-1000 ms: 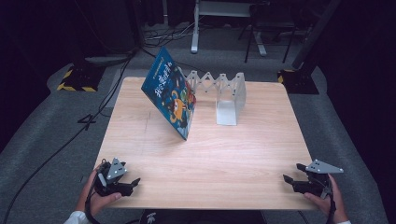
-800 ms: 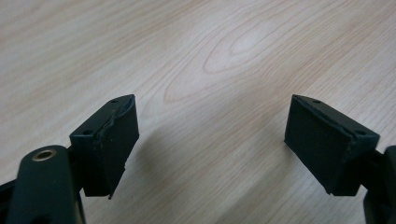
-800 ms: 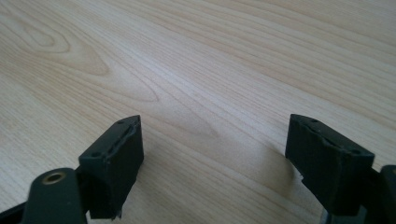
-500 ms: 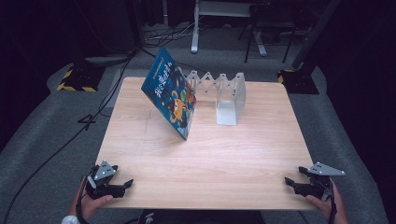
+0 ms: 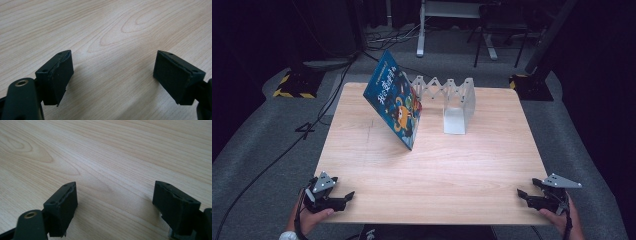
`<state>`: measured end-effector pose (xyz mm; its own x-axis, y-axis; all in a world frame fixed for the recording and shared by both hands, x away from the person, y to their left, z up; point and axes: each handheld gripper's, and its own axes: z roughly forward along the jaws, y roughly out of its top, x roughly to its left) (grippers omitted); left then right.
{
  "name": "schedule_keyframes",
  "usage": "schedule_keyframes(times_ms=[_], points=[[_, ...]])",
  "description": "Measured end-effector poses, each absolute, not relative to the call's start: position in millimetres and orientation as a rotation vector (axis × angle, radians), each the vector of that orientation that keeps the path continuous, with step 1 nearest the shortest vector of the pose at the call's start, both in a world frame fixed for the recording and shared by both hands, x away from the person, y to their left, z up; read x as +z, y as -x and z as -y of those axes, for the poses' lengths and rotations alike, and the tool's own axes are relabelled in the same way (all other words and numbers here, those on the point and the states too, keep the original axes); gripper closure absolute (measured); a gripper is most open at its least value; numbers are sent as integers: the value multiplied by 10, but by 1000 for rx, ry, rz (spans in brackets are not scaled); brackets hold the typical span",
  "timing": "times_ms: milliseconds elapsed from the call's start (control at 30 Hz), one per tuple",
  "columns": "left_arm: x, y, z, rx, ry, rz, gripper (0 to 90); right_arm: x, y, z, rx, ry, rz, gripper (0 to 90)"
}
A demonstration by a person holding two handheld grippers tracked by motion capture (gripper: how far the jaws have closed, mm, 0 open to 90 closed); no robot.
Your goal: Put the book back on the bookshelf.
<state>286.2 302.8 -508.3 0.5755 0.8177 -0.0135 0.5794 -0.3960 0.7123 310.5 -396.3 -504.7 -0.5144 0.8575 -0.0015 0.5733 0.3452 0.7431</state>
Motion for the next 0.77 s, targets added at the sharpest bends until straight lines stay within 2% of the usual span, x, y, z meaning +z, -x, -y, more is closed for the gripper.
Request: schedule_keyframes(times_ms=[767], points=[[-5077, -2869, -3038, 452, -2121, -1125, 169, -5047, -3107, 3965, 981, -1272, -2206, 200]])
